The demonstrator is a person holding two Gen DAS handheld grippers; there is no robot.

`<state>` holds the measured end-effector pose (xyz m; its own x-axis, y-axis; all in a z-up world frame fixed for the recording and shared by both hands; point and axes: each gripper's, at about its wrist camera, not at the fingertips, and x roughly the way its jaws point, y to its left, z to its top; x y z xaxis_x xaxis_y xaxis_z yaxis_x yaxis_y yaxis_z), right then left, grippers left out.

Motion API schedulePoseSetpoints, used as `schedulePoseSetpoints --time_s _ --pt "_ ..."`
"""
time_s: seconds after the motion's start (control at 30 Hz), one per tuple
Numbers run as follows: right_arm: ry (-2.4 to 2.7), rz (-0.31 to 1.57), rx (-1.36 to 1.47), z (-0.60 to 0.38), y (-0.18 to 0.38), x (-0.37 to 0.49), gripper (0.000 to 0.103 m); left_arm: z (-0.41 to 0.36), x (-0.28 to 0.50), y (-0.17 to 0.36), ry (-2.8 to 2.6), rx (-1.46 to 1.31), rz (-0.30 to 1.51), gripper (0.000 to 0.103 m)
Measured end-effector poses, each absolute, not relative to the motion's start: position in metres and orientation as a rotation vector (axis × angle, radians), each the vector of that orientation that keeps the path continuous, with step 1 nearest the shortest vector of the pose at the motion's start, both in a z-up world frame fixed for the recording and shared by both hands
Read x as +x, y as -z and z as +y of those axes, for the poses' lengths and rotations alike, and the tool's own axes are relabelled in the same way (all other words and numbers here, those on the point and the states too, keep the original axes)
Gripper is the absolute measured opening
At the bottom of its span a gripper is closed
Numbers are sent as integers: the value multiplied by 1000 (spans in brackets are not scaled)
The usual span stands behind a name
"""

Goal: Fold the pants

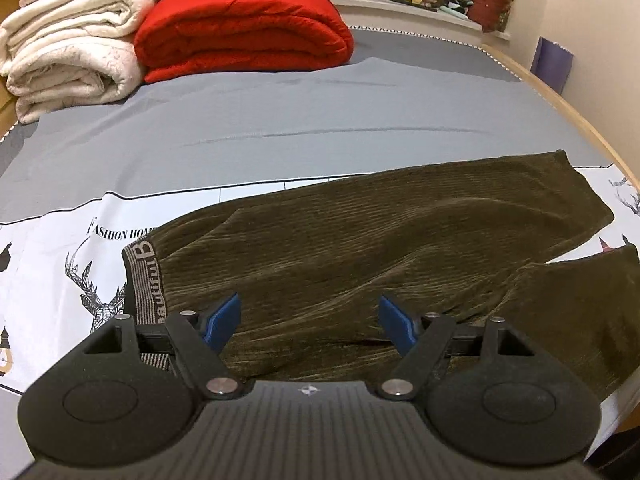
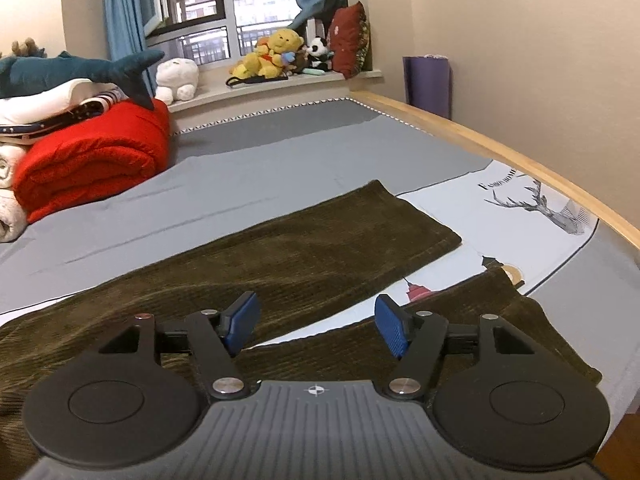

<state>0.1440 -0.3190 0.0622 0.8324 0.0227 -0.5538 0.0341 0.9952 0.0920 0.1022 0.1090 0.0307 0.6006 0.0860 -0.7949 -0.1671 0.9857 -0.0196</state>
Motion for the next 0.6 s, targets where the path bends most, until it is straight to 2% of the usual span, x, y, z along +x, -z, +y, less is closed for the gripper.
schedulePoseSetpoints --time_s 0.6 --pt "-13 614 48 -296 -59 155 61 114 96 -36 -119 -96 903 75"
